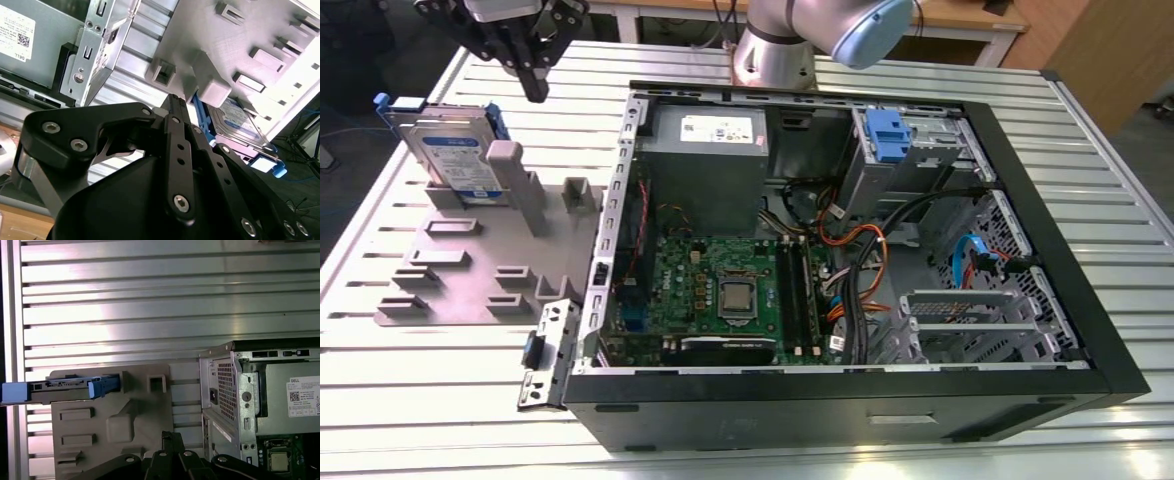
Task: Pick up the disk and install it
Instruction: 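Reach for the disk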
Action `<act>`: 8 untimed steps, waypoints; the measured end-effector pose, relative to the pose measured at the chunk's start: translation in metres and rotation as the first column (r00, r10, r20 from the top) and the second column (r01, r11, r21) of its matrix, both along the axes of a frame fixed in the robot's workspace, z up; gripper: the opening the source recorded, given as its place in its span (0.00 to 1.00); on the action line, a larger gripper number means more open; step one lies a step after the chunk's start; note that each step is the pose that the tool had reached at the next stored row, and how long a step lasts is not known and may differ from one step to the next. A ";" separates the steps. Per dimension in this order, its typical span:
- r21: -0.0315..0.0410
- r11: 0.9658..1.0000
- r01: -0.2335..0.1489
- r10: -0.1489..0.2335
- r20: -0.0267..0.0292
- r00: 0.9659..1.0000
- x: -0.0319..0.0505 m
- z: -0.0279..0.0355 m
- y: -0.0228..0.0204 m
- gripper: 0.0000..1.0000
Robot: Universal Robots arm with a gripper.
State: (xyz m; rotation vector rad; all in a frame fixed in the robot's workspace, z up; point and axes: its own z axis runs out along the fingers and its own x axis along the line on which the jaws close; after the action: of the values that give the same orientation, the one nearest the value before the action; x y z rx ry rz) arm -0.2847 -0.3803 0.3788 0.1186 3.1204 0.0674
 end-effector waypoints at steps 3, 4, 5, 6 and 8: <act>0.000 1.000 0.000 0.000 0.000 1.000 -0.0015 -0.0001 0.0000 0.11; 0.000 1.000 0.000 0.000 0.000 1.000 -0.0020 -0.0001 0.0000 0.11; 0.000 1.000 0.000 0.000 0.000 1.000 -0.0025 -0.0001 0.0000 0.11; 0.000 1.000 0.000 0.000 0.000 1.000 -0.0031 -0.0002 0.0000 0.11; 0.000 1.000 0.000 0.000 0.000 1.000 -0.0039 -0.0002 0.0000 0.11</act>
State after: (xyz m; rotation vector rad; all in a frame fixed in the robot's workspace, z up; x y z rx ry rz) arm -0.2887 -0.3802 0.3785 0.1185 3.1205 0.0673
